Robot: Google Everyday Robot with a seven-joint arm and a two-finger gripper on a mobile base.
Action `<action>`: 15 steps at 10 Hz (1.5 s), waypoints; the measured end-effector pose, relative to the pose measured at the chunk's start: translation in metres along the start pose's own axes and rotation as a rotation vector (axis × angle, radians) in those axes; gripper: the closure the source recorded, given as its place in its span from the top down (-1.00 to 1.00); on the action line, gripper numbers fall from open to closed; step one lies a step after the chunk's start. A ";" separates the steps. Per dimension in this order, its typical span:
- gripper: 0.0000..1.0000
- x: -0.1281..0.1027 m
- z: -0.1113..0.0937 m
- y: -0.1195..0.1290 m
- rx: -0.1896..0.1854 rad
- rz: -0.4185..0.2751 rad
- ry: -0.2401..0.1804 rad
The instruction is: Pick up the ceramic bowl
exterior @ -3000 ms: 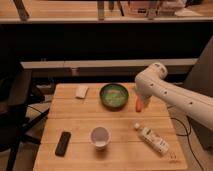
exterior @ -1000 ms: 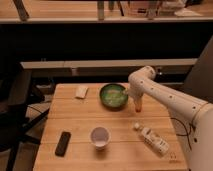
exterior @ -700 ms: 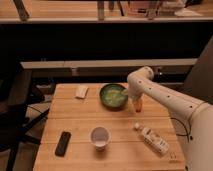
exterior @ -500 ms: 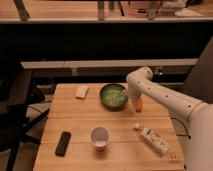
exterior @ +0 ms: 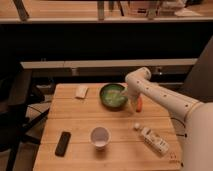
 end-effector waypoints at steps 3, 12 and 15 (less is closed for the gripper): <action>0.60 -0.002 0.005 0.002 -0.008 -0.008 -0.002; 0.17 -0.010 0.019 0.001 -0.013 -0.039 0.000; -0.40 -0.011 0.023 0.001 -0.010 -0.048 0.003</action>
